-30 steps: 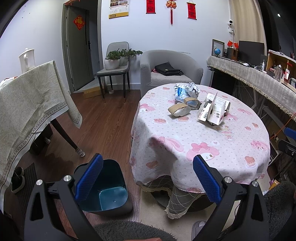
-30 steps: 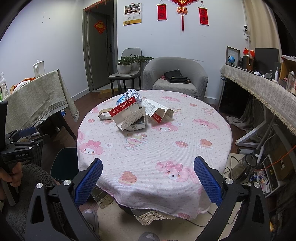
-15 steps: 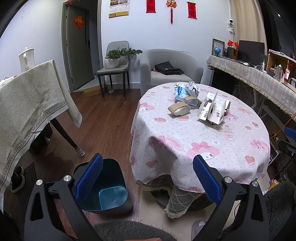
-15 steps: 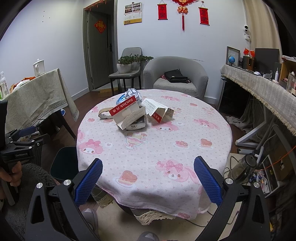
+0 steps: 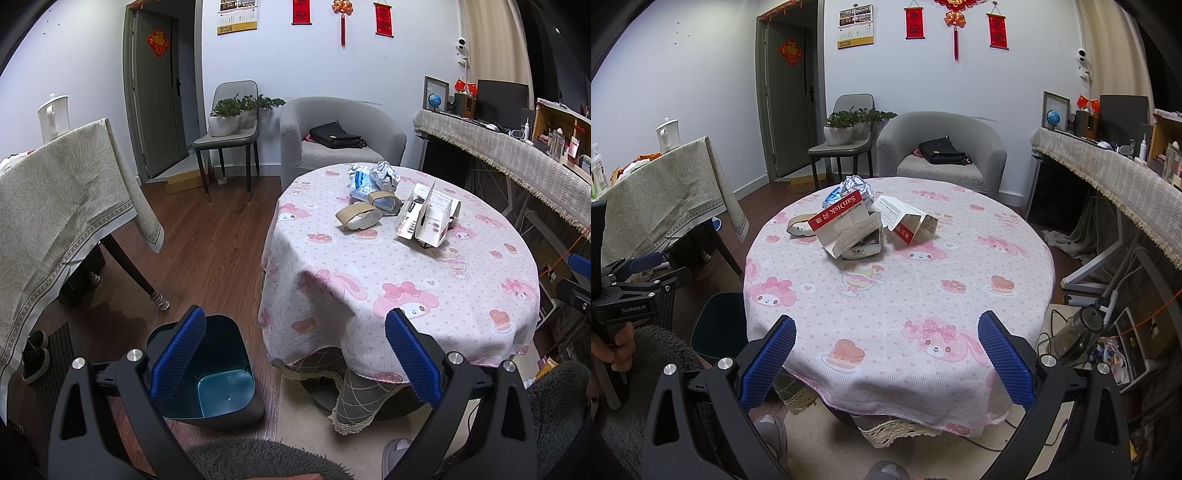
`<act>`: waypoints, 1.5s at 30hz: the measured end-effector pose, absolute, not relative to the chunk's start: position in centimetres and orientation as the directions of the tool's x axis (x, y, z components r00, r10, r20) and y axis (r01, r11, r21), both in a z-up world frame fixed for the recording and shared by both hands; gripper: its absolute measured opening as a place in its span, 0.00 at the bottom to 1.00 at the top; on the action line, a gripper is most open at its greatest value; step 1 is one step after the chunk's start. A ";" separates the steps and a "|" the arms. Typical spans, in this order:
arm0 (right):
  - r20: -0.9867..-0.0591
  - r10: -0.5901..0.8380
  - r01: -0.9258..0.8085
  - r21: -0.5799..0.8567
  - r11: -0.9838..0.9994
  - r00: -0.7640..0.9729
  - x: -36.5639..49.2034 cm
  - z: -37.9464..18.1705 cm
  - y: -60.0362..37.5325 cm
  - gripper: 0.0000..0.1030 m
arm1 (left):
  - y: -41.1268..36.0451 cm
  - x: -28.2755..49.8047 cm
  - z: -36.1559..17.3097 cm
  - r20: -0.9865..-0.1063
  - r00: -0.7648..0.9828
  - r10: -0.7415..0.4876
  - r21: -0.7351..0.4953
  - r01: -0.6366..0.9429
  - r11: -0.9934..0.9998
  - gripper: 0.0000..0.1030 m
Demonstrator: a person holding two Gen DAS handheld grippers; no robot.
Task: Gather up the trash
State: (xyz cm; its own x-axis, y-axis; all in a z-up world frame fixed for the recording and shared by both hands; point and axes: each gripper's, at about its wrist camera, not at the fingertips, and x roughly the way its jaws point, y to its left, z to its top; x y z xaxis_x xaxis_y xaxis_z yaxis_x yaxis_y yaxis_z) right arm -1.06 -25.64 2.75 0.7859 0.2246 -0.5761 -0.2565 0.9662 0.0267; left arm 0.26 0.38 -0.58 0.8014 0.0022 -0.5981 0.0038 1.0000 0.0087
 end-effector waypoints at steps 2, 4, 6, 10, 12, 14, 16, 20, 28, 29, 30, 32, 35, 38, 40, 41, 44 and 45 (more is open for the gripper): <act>-0.576 0.225 -0.256 0.027 0.966 0.786 -1.1 2.8 -25.6 0.97 | 0.4 0.3 -0.6 -0.599 0.801 0.002 0.008 0.004 1.000 0.96; -0.576 0.224 -0.256 0.027 0.966 0.786 -1.0 2.7 -25.7 0.97 | 0.4 0.3 -0.6 -0.599 0.801 0.002 0.008 0.003 1.000 0.96; -0.576 0.224 -0.256 0.027 0.966 0.786 -1.0 2.7 -25.7 0.97 | 0.4 0.3 -0.6 -0.599 0.801 0.002 0.008 0.004 1.000 0.96; -0.577 0.224 -0.256 0.027 0.966 0.785 -1.0 2.7 -25.7 0.97 | 0.4 0.3 -0.6 -0.599 0.801 0.002 0.009 0.005 1.000 0.96; -0.577 0.224 -0.256 0.026 0.966 0.785 -1.0 2.7 -25.7 0.97 | 0.4 0.3 -0.6 -0.599 0.800 0.002 0.009 0.004 1.000 0.96; -0.577 0.226 -0.258 0.027 0.966 0.785 -1.0 2.7 -25.7 0.97 | 0.4 0.3 -0.6 -0.600 0.800 0.002 0.007 0.003 1.000 0.96; -0.578 0.226 -0.257 0.029 0.966 0.784 -0.9 2.8 -25.7 0.97 | 0.4 0.3 -0.6 -0.600 0.800 0.000 0.005 0.004 1.000 0.96; -0.575 0.219 -0.259 0.012 0.966 0.789 -0.9 3.0 -25.6 0.97 | 0.4 -0.2 -0.6 -0.596 0.803 -0.007 0.005 0.013 1.000 0.96; -0.565 0.223 -0.286 -0.024 0.958 0.794 -1.4 3.5 -24.9 0.97 | 0.7 -0.3 -0.3 -0.593 0.805 0.007 0.009 -0.002 1.000 0.96; -0.563 0.230 -0.286 -0.013 0.958 0.794 -1.4 3.5 -25.0 0.97 | 0.9 -0.3 -0.2 -0.594 0.804 0.008 0.008 -0.004 1.000 0.96; -0.561 0.237 -0.286 0.001 0.958 0.793 -1.3 3.6 -25.1 0.97 | 1.0 -0.3 -0.1 -0.595 0.804 0.007 0.006 -0.004 1.000 0.96; -0.560 0.249 -0.288 0.018 0.957 0.790 -1.3 3.7 -25.2 0.97 | 1.3 -0.2 0.0 -0.595 0.803 0.003 -0.002 -0.006 1.000 0.96; -0.562 0.258 -0.294 0.027 0.955 0.786 -1.2 3.7 -25.3 0.97 | 1.4 -0.1 0.2 -0.594 0.805 -0.011 -0.015 0.002 1.000 0.95; -0.563 0.272 -0.305 0.036 0.952 0.781 -1.1 3.8 -25.3 0.93 | 1.4 -0.1 0.3 -0.590 0.806 -0.036 -0.037 0.018 0.999 0.92; -0.565 0.273 -0.309 0.034 0.950 0.778 -0.7 3.7 -25.1 0.91 | 1.2 0.1 0.4 -0.588 0.806 -0.064 -0.054 0.040 0.998 0.86; -0.567 0.275 -0.311 0.034 0.950 0.777 -0.6 3.7 -25.0 0.91 | 1.1 0.2 0.4 -0.587 0.806 -0.076 -0.057 0.053 0.997 0.85; -0.572 0.286 -0.320 0.043 0.946 0.769 0.0 3.7 -25.1 0.89 | 0.3 0.8 0.4 -0.586 0.802 -0.115 -0.057 0.100 0.993 0.80; -0.571 0.292 -0.325 0.048 0.945 0.767 0.2 3.8 -25.1 0.88 | 0.0 1.1 0.4 -0.588 0.798 -0.131 -0.057 0.120 0.991 0.76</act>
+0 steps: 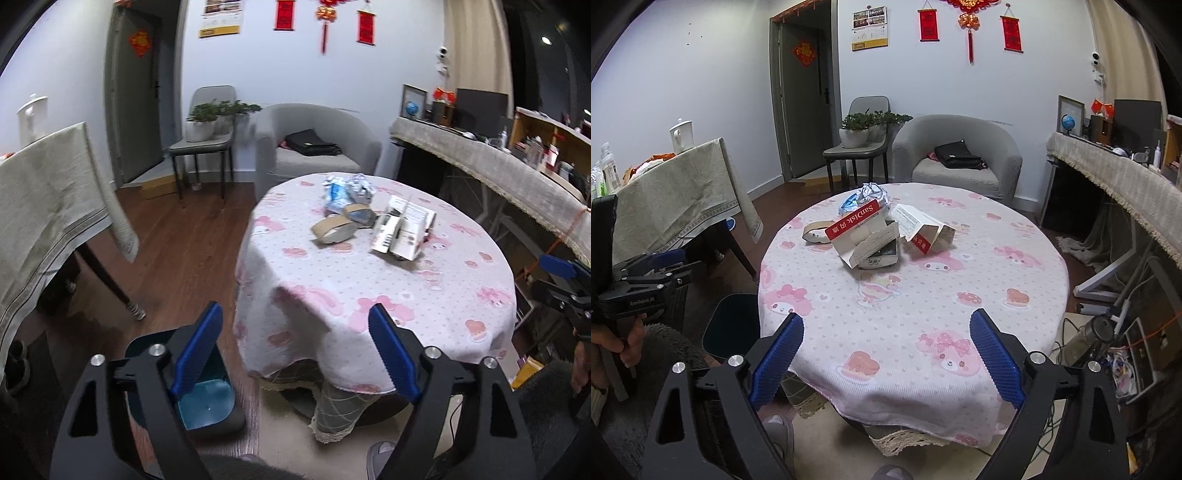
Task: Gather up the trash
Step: 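Grasp the torn white box with the left tool while the right tool grasps the SanDisk box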
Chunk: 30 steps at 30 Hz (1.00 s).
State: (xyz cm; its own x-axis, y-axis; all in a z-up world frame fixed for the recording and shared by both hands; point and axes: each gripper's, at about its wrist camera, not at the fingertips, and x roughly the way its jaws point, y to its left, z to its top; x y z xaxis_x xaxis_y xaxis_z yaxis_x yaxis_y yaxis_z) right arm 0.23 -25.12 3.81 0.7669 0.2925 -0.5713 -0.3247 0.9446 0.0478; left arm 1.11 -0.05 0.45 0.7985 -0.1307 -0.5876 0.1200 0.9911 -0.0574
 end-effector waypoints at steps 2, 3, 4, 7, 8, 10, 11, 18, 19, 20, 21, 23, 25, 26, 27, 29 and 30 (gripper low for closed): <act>-0.572 0.299 -0.331 0.051 0.942 0.764 0.8 3.9 -25.1 0.86 | -0.6 1.6 0.4 -0.591 0.791 -0.157 -0.058 0.152 0.987 0.73; -0.573 0.300 -0.333 0.050 0.942 0.762 1.2 3.9 -25.1 0.84 | -1.2 2.0 0.4 -0.591 0.788 -0.173 -0.056 0.174 0.983 0.71; -0.577 0.300 -0.335 0.048 0.941 0.760 1.6 3.8 -25.1 0.83 | -1.5 2.2 0.4 -0.589 0.787 -0.184 -0.054 0.188 0.981 0.69; -0.585 0.307 -0.344 0.051 0.938 0.751 3.0 3.7 -25.1 0.79 | -2.9 3.5 0.3 -0.589 0.776 -0.227 -0.053 0.244 0.968 0.64; -0.585 0.309 -0.345 0.052 0.937 0.750 3.2 3.7 -25.1 0.79 | -3.2 3.8 0.2 -0.591 0.770 -0.241 -0.059 0.256 0.965 0.63; -0.587 0.312 -0.347 0.056 0.936 0.747 4.1 3.8 -25.1 0.79 | -4.1 4.8 0.0 -0.597 0.753 -0.278 -0.070 0.296 0.953 0.54; -0.588 0.314 -0.350 0.055 0.935 0.746 4.5 3.8 -25.1 0.79 | -4.6 5.3 0.0 -0.599 0.745 -0.292 -0.070 0.314 0.947 0.52; -0.602 0.343 -0.369 0.086 0.925 0.721 7.6 3.6 -25.6 0.71 | -7.1 9.2 0.0 -0.606 0.710 -0.359 -0.072 0.400 0.914 0.39; -0.608 0.346 -0.373 0.086 0.924 0.715 8.0 3.4 -25.6 0.70 | -7.4 9.6 0.0 -0.606 0.704 -0.369 -0.078 0.409 0.909 0.36; -0.612 0.350 -0.377 0.091 0.922 0.709 8.6 3.3 -25.6 0.68 | -7.7 10.0 0.0 -0.606 0.701 -0.376 -0.079 0.418 0.905 0.34; -0.616 0.353 -0.378 0.096 0.921 0.704 9.0 3.1 -25.7 0.68 | -7.9 10.5 -0.2 -0.609 0.697 -0.380 -0.076 0.425 0.902 0.32; -0.620 0.358 -0.378 0.105 0.920 0.698 9.8 2.9 -25.9 0.67 | -8.4 11.4 -0.5 -0.616 0.687 -0.385 -0.071 0.438 0.896 0.30; -0.623 0.363 -0.378 0.116 0.919 0.693 10.5 2.7 -26.2 0.66 | -8.6 12.2 -0.8 -0.622 0.681 -0.387 -0.074 0.441 0.894 0.28; -0.623 0.368 -0.377 0.125 0.918 0.690 11.0 2.6 -26.5 0.66 | -8.6 12.5 -0.9 -0.622 0.678 -0.392 -0.082 0.441 0.894 0.28; -0.624 0.371 -0.376 0.131 0.917 0.688 11.4 2.6 -26.7 0.66 | -8.7 12.9 -1.0 -0.621 0.676 -0.396 -0.090 0.441 0.893 0.28; -0.626 0.376 -0.376 0.140 0.916 0.683 12.1 2.5 -26.9 0.64 | -8.8 13.5 -1.1 -0.619 0.669 -0.411 -0.109 0.446 0.889 0.28; -0.628 0.377 -0.376 0.142 0.916 0.681 12.4 2.5 -27.0 0.64 | -8.8 13.7 -1.1 -0.619 0.667 -0.415 -0.111 0.448 0.887 0.28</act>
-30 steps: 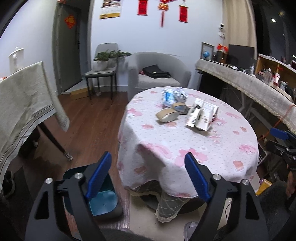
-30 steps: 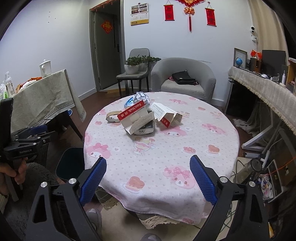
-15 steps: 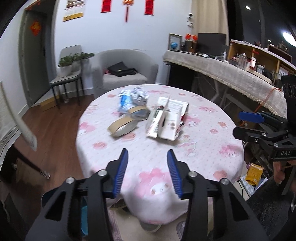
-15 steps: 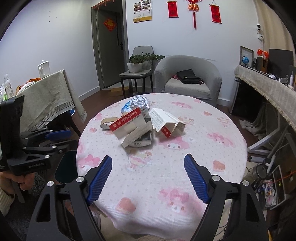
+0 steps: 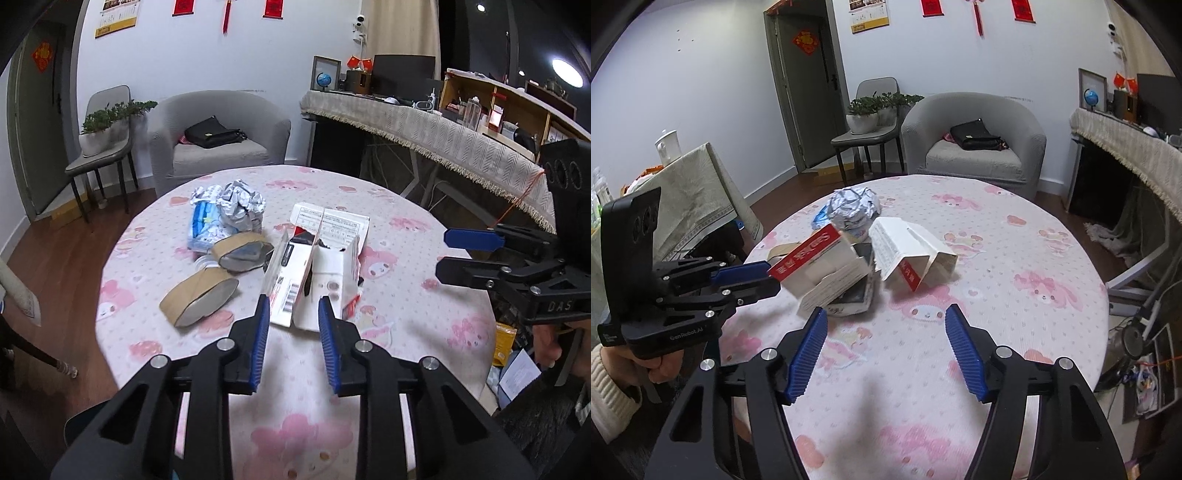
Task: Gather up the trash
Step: 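Grasp the torn white box with the left tool while the right tool grasps the SanDisk box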
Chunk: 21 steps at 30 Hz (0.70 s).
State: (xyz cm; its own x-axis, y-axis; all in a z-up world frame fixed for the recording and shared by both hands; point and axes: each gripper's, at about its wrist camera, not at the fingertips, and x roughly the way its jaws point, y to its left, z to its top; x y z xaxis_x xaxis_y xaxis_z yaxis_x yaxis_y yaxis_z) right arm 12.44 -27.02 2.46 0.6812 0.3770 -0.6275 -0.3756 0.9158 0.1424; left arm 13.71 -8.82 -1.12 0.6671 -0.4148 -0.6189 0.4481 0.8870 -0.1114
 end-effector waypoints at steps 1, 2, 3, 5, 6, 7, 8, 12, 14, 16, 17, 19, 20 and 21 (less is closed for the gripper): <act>-0.629 0.378 -0.376 0.145 0.915 0.679 12.8 2.4 -27.1 0.64 | -9.0 14.0 -1.2 -0.620 0.664 -0.418 -0.112 0.453 0.885 0.28; -0.629 0.380 -0.375 0.148 0.915 0.678 13.3 2.4 -27.2 0.64 | -9.1 14.2 -1.2 -0.621 0.661 -0.421 -0.112 0.456 0.883 0.28; -0.629 0.383 -0.375 0.153 0.914 0.677 13.7 2.4 -27.3 0.64 | -9.3 14.6 -1.2 -0.623 0.656 -0.426 -0.116 0.462 0.879 0.28; -0.629 0.397 -0.381 0.169 0.909 0.668 14.5 2.3 -27.4 0.64 | -9.6 15.1 -1.4 -0.625 0.644 -0.440 -0.126 0.473 0.872 0.28; -0.630 0.401 -0.383 0.174 0.907 0.665 15.0 2.3 -27.4 0.64 | -9.8 15.3 -1.5 -0.626 0.637 -0.449 -0.134 0.480 0.867 0.26; -0.632 0.401 -0.382 0.174 0.907 0.663 15.4 2.2 -27.4 0.64 | -10.0 15.6 -1.6 -0.627 0.628 -0.461 -0.144 0.488 0.861 0.22; -0.635 0.402 -0.383 0.177 0.907 0.660 16.0 2.2 -27.4 0.64 | -10.2 15.8 -1.7 -0.628 0.623 -0.467 -0.151 0.491 0.858 0.20; -0.645 0.413 -0.387 0.192 0.902 0.642 18.0 1.8 -27.4 0.66 | -10.4 16.1 -2.0 -0.621 0.615 -0.486 -0.165 0.504 0.848 0.03; -0.654 0.410 -0.388 0.189 0.902 0.636 19.0 1.5 -27.2 0.68 | -10.5 15.9 -1.9 -0.616 0.617 -0.490 -0.161 0.509 0.845 0.02; -0.655 0.410 -0.389 0.188 0.902 0.635 19.6 1.3 -27.1 0.72 | -10.3 15.7 -1.6 -0.609 0.622 -0.492 -0.166 0.507 0.846 0.02; -0.656 0.410 -0.389 0.188 0.902 0.634 20.0 1.2 -27.1 0.74 | -10.2 15.5 -1.5 -0.604 0.625 -0.494 -0.172 0.503 0.847 0.02; -0.658 0.412 -0.387 0.195 0.901 0.630 20.7 1.0 -27.1 0.76 | -9.8 15.3 -1.1 -0.596 0.637 -0.489 -0.172 0.493 0.853 0.02; -0.660 0.416 -0.386 0.203 0.900 0.625 21.0 0.9 -27.2 0.77 | -9.6 15.3 -0.9 -0.593 0.640 -0.488 -0.177 0.488 0.855 0.02; -0.662 0.421 -0.384 0.212 0.899 0.621 21.3 0.7 -27.3 0.78 | -9.3 15.1 -0.6 -0.585 0.643 -0.494 -0.187 0.486 0.854 0.02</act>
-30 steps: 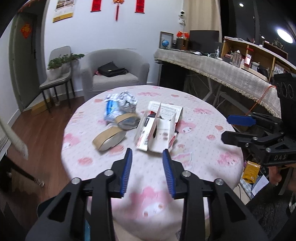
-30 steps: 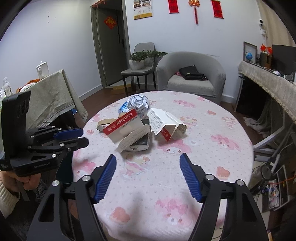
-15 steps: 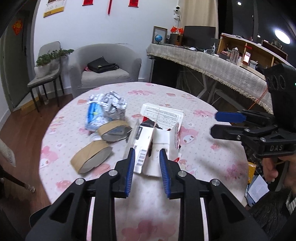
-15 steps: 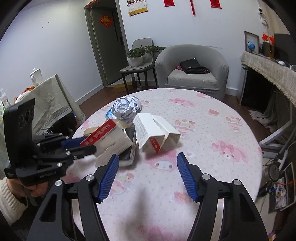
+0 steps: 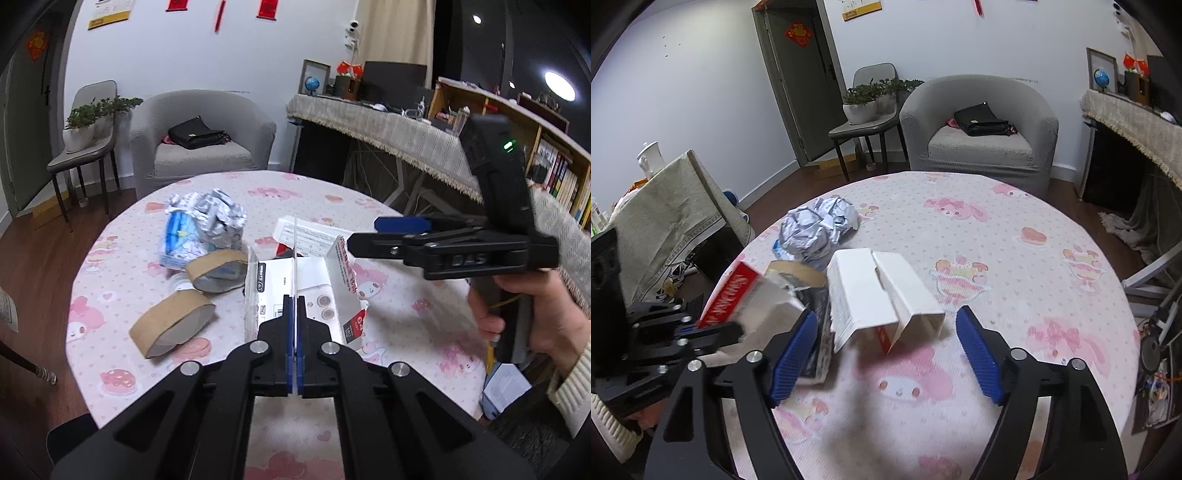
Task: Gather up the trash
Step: 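Carry both held boxes from the table over the teal bin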
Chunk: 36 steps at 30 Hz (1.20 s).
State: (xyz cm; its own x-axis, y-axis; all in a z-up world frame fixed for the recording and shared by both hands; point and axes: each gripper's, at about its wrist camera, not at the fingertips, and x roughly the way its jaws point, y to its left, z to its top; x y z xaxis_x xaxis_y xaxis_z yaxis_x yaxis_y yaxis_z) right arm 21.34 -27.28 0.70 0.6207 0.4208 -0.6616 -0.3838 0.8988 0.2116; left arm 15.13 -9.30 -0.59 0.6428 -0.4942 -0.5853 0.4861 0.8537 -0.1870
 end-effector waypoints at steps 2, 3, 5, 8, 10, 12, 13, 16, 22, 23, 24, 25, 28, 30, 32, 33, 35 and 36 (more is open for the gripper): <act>-0.663 0.428 -0.378 0.228 0.897 0.615 22.0 0.4 -27.6 0.78 | -8.8 15.0 -0.1 -0.571 0.651 -0.501 -0.203 0.480 0.854 0.02; -0.662 0.435 -0.376 0.241 0.895 0.611 22.3 0.3 -27.7 0.78 | -8.6 15.0 0.1 -0.564 0.655 -0.504 -0.210 0.476 0.854 0.02; -0.660 0.445 -0.372 0.259 0.891 0.605 22.8 0.2 -27.7 0.78 | -8.1 14.8 0.6 -0.553 0.667 -0.499 -0.217 0.464 0.859 0.02; -0.661 0.470 -0.379 0.289 0.879 0.585 23.5 0.0 -27.4 0.78 | -7.4 14.6 0.9 -0.559 0.680 -0.474 -0.213 0.436 0.875 0.02; -0.666 0.481 -0.383 0.302 0.873 0.571 23.9 -0.2 -27.1 0.78 | -6.8 14.5 0.8 -0.565 0.686 -0.458 -0.207 0.420 0.884 0.02; -0.669 0.496 -0.380 0.328 0.865 0.553 24.4 -0.5 -26.9 0.78 | -6.4 14.4 0.8 -0.568 0.692 -0.446 -0.204 0.406 0.891 0.02; -0.671 0.502 -0.377 0.339 0.862 0.545 24.7 -0.7 -26.9 0.78 | -6.2 14.3 1.0 -0.567 0.696 -0.441 -0.203 0.401 0.894 0.02; -0.678 0.513 -0.375 0.356 0.856 0.527 25.1 -1.1 -26.5 0.78 | -5.5 13.9 1.2 -0.562 0.705 -0.432 -0.205 0.388 0.899 0.02; -0.689 0.485 -0.405 0.293 0.866 0.539 24.9 -0.3 -25.1 0.59 | -4.7 13.3 1.2 -0.562 0.716 -0.414 -0.209 0.362 0.909 0.02; -0.688 0.481 -0.405 0.287 0.868 0.543 24.9 -0.1 -25.0 0.57 | -4.6 13.3 1.2 -0.566 0.719 -0.403 -0.200 0.355 0.913 0.02; -0.684 0.481 -0.403 0.288 0.869 0.548 24.9 0.2 -25.1 0.56 | -4.6 13.2 1.2 -0.567 0.721 -0.398 -0.197 0.350 0.916 0.02; -0.677 0.483 -0.401 0.291 0.868 0.554 24.9 0.5 -25.1 0.55 | -4.5 13.2 1.4 -0.571 0.722 -0.390 -0.194 0.343 0.919 0.02; -0.663 0.472 -0.390 0.282 0.877 0.581 24.5 1.6 -25.6 0.54 | -4.0 12.8 2.3 -0.571 0.732 -0.372 -0.180 0.331 0.926 0.02; -0.657 0.468 -0.388 0.277 0.879 0.592 24.0 2.3 -25.9 0.53 | -3.5 12.5 2.5 -0.575 0.737 -0.354 -0.167 0.319 0.933 0.02; -0.650 0.460 -0.385 0.266 0.884 0.605 23.6 2.8 -26.2 0.53 | -2.9 12.3 2.9 -0.577 0.744 -0.337 -0.157 0.304 0.940 0.02; -0.650 0.453 -0.383 0.259 0.887 0.610 23.5 3.0 -26.1 0.51 | -2.7 12.2 3.1 -0.576 0.746 -0.332 -0.156 0.299 0.941 0.02; -0.646 0.441 -0.380 0.243 0.893 0.623 23.2 3.7 -25.9 0.51 | -2.1 12.1 3.3 -0.576 0.751 -0.323 -0.154 0.288 0.945 0.02; -0.640 0.438 -0.378 0.240 0.894 0.631 23.1 4.1 -25.7 0.50 | -1.7 12.1 3.3 -0.577 0.753 -0.314 -0.151 0.280 0.948 0.02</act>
